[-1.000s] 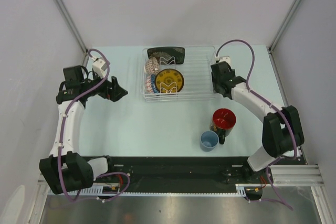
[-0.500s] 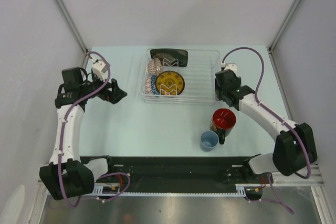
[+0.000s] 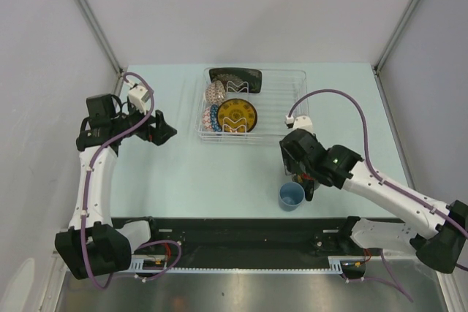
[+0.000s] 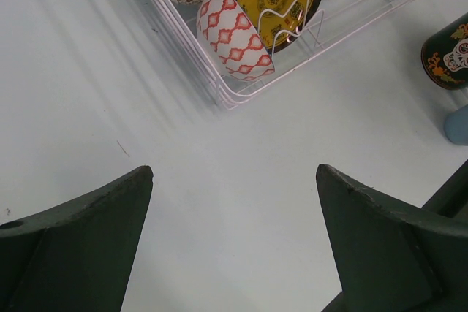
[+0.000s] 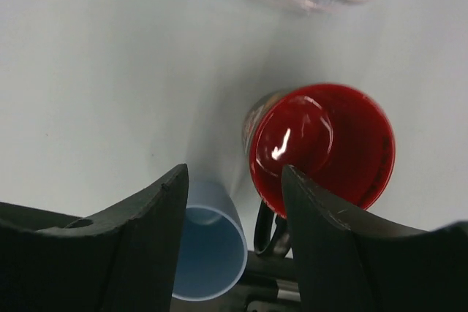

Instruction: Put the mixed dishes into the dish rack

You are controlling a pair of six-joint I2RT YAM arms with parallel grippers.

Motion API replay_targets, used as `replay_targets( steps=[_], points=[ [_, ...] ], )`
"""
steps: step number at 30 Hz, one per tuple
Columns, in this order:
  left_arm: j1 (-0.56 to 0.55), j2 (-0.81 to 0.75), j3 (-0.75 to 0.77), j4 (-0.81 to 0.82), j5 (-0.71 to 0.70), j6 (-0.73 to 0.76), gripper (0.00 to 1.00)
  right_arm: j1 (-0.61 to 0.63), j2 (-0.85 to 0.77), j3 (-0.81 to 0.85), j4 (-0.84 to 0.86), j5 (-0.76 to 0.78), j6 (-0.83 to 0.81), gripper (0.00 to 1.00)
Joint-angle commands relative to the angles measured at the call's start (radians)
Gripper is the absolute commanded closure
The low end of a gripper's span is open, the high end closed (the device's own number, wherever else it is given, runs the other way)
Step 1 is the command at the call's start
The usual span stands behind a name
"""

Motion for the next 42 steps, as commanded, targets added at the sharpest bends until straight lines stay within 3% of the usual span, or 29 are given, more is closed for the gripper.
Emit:
replay_targets(
  steps=[1, 19, 25, 30, 33, 34, 37, 42],
  points=[
    [-0.004, -0.029, 0.038, 0.004, 0.013, -0.006, 0.0, 0.018, -0.006, -0.058, -0.081, 0.011, 0.128, 0.41],
    [-0.004, -0.048, 0.012, -0.001, 0.01, 0.011, 0.0, -0.071, 0.214, -0.13, 0.065, -0.064, 0.076, 0.41],
    [-0.004, -0.054, -0.004, 0.01, 0.013, 0.014, 0.0, -0.106, 0.289, -0.133, 0.123, -0.089, 0.06, 0.48],
    [-0.004, -0.048, -0.002, 0.008, 0.01, 0.023, 0.0, -0.137, 0.343, -0.134, 0.157, -0.117, 0.042, 0.63],
    [-0.004, -0.048, -0.004, 0.008, 0.007, 0.026, 0.0, -0.149, 0.337, -0.134, 0.166, -0.133, 0.04, 0.78],
    [-0.004, -0.049, -0.002, 0.007, 0.005, 0.026, 0.0, -0.151, 0.331, -0.134, 0.168, -0.133, 0.037, 0.88],
    [-0.004, -0.049, -0.004, 0.01, 0.001, 0.028, 0.0, -0.159, 0.294, -0.133, 0.162, -0.135, 0.03, 1.0],
    [-0.005, -0.052, -0.001, 0.014, 0.014, 0.008, 0.0, -0.188, 0.177, -0.119, 0.129, -0.138, 0.004, 1.0]
  ],
)
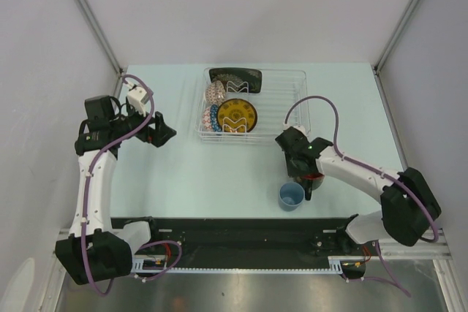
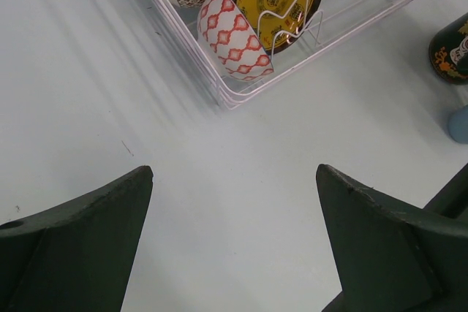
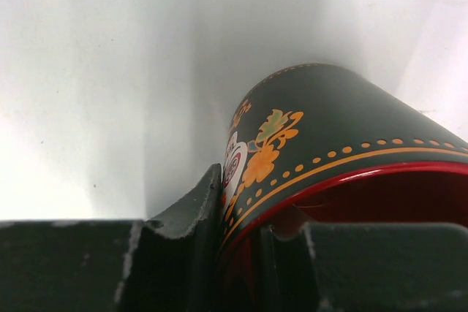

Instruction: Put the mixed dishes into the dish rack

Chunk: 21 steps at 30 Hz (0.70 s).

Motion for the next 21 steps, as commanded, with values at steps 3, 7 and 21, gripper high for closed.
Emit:
replay_targets(
  steps=[3, 7, 21],
  points=[
    [-0.005, -0.018, 0.011, 0.025, 0.042, -0.032, 0.0, -0.042, -0.233, 0.064, -0.046, 0.02, -0.049, 1.0],
    [-0.02, -0.004, 0.092, 0.006, 0.065, -0.086, 0.0, -0.056, -0.355, 0.157, -0.072, -0.004, -0.076, 1.0],
    [-0.083, 0.076, 0.474, -0.021, 0.428, -0.557, 0.0, -0.035, -0.561, 0.201, 0.968, -0.53, 0.104, 1.0]
  ],
)
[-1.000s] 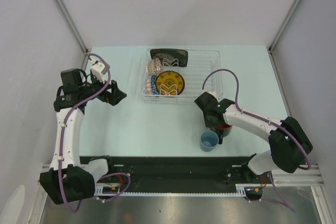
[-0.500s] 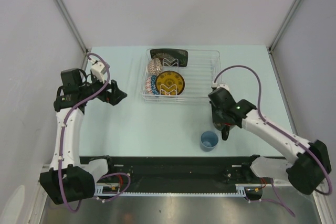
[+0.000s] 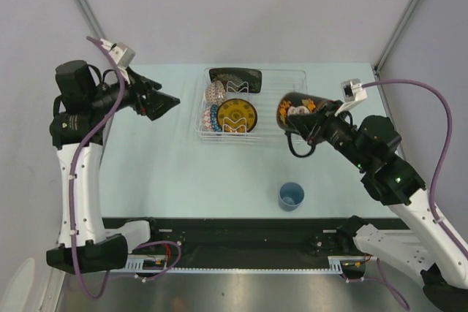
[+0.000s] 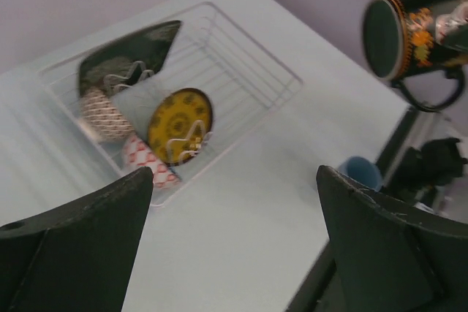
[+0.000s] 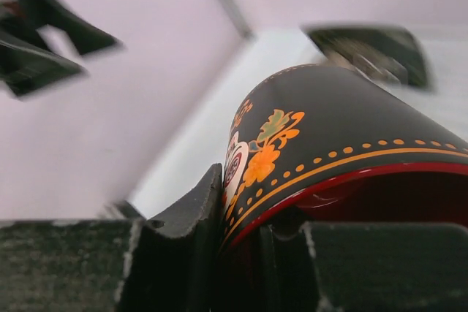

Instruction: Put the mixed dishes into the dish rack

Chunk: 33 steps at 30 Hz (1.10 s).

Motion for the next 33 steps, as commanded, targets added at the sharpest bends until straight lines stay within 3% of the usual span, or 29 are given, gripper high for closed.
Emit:
replay_targets(
  steps=[1, 2, 4, 5, 6, 10, 16, 23, 33],
  points=[
    [-0.027, -0.028, -0.061, 0.141, 0.383, -0.38, 0.0, 0.043, 0.105, -0.02, 0.771, -0.251, 0.13, 1.0],
    [-0.038, -0.058, -0.11, 0.392, 0.427, -0.618, 0.0, 0.099, 0.126, -0.026, 0.898, -0.233, 0.124, 1.0],
    [-0.072, -0.131, -0.267, 0.788, 0.453, -0.862, 0.0, 0.135, 0.185, -0.029, 1.01, -0.205, 0.08, 1.0],
    [-0.08, -0.144, -0.3, 0.85, 0.455, -1.0, 0.0, 0.136, 0.208, -0.031, 1.115, -0.206, 0.092, 1.0],
    [-0.093, -0.151, -0.33, 0.875, 0.452, -1.024, 0.0, 0.133, 0.254, -0.029, 1.171, -0.211, 0.136, 1.0],
    [-0.202, -0.162, -0.37, 0.8, 0.383, -0.999, 0.0, 0.135, 0.366, -0.029, 1.417, -0.194, 0.24, 1.0],
    [-0.33, -0.159, -0.416, 0.662, 0.27, -0.832, 0.0, 0.138, 0.469, -0.029, 1.634, -0.15, 0.351, 1.0],
    [-0.337, -0.153, -0.428, 0.557, 0.181, -0.662, 0.0, 0.141, 0.536, -0.028, 1.734, -0.107, 0.47, 1.0],
    [-0.426, -0.102, -0.376, 0.689, 0.003, -0.706, 0.0, 0.184, 0.613, -0.028, 1.811, -0.047, 0.54, 1.0]
  ],
)
